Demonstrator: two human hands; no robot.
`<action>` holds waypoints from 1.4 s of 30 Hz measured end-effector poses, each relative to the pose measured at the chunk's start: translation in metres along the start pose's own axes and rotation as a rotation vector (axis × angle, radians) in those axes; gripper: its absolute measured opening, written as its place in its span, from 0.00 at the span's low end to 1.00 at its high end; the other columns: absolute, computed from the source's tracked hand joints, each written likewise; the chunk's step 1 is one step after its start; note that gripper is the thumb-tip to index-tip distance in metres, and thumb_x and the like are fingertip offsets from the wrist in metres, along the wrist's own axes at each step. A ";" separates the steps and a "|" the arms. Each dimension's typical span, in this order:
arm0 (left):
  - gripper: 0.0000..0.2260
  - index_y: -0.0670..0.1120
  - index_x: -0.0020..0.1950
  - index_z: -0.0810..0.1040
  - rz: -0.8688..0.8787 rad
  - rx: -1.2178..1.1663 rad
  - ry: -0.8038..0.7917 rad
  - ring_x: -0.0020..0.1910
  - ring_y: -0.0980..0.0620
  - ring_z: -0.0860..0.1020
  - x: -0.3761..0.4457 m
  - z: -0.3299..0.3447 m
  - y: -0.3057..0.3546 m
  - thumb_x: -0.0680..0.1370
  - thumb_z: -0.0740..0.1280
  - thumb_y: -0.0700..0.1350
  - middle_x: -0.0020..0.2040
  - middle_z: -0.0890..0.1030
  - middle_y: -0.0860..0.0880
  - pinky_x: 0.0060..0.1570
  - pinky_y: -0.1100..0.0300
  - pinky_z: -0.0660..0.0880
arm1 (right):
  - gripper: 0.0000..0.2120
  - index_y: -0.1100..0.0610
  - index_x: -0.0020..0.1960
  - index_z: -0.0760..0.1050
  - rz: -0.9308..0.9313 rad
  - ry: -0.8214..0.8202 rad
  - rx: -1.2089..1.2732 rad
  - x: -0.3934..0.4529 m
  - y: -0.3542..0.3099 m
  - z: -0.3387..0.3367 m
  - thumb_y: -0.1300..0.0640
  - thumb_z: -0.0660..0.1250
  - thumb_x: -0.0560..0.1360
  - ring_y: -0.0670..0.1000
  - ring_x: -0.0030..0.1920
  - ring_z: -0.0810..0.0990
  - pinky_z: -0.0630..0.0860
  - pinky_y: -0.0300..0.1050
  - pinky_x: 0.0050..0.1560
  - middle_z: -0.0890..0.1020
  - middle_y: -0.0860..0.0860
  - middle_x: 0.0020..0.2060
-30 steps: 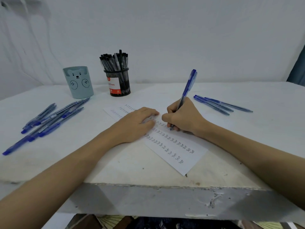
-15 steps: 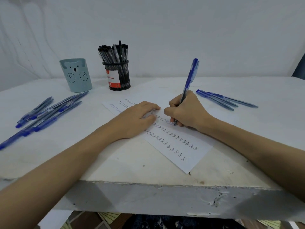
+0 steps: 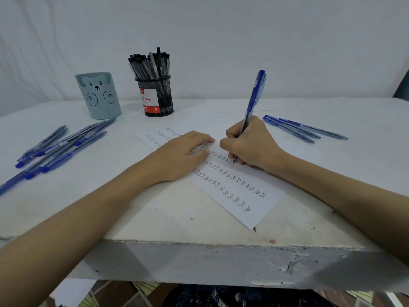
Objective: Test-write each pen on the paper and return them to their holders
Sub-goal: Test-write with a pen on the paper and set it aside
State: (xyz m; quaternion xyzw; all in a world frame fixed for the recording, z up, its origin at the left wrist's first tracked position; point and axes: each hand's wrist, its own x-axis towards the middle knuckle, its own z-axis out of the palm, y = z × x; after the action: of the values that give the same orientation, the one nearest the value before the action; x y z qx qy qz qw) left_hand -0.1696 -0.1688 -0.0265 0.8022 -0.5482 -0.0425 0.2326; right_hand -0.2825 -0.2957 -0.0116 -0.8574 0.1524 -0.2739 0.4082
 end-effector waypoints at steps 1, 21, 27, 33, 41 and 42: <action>0.17 0.53 0.70 0.67 0.000 0.003 -0.001 0.61 0.63 0.65 0.000 0.000 0.000 0.81 0.56 0.47 0.69 0.67 0.56 0.58 0.68 0.58 | 0.22 0.56 0.23 0.56 0.004 -0.008 0.000 0.000 0.000 0.000 0.68 0.63 0.69 0.43 0.18 0.71 0.58 0.31 0.18 0.63 0.55 0.23; 0.17 0.53 0.70 0.67 0.003 -0.006 0.010 0.64 0.60 0.66 0.000 0.000 0.000 0.81 0.57 0.46 0.69 0.68 0.56 0.61 0.66 0.60 | 0.22 0.55 0.22 0.55 0.033 0.042 0.003 0.001 0.003 0.002 0.68 0.62 0.68 0.46 0.20 0.74 0.60 0.32 0.19 0.60 0.48 0.17; 0.16 0.53 0.66 0.72 -0.019 0.018 0.072 0.65 0.56 0.68 -0.001 0.000 -0.001 0.79 0.59 0.52 0.66 0.69 0.56 0.64 0.62 0.61 | 0.17 0.60 0.26 0.67 0.176 0.119 0.175 0.005 0.000 -0.009 0.60 0.67 0.71 0.46 0.16 0.63 0.60 0.32 0.20 0.71 0.49 0.16; 0.24 0.58 0.61 0.73 -0.139 0.334 0.207 0.62 0.57 0.66 -0.005 -0.003 0.001 0.74 0.54 0.69 0.60 0.70 0.58 0.57 0.58 0.50 | 0.15 0.55 0.35 0.62 0.223 0.191 0.186 0.015 -0.001 -0.025 0.50 0.63 0.76 0.44 0.18 0.63 0.61 0.37 0.25 0.65 0.49 0.23; 0.18 0.57 0.67 0.70 -0.068 0.011 0.051 0.69 0.59 0.65 -0.007 -0.004 0.003 0.78 0.60 0.58 0.69 0.69 0.60 0.67 0.64 0.57 | 0.09 0.58 0.48 0.67 0.249 0.188 0.301 0.017 0.002 -0.037 0.55 0.53 0.82 0.47 0.16 0.62 0.59 0.32 0.20 0.68 0.47 0.15; 0.17 0.58 0.68 0.70 -0.065 -0.032 0.031 0.70 0.59 0.64 -0.007 -0.004 0.002 0.79 0.61 0.56 0.70 0.68 0.60 0.67 0.64 0.57 | 0.09 0.58 0.46 0.69 0.265 0.158 0.333 0.016 0.001 -0.038 0.56 0.54 0.82 0.48 0.17 0.65 0.63 0.33 0.20 0.71 0.49 0.17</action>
State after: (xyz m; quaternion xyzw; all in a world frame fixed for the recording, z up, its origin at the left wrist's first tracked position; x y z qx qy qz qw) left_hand -0.1729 -0.1620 -0.0232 0.8164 -0.5174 -0.0464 0.2522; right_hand -0.2923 -0.3278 0.0130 -0.7265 0.2476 -0.3055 0.5635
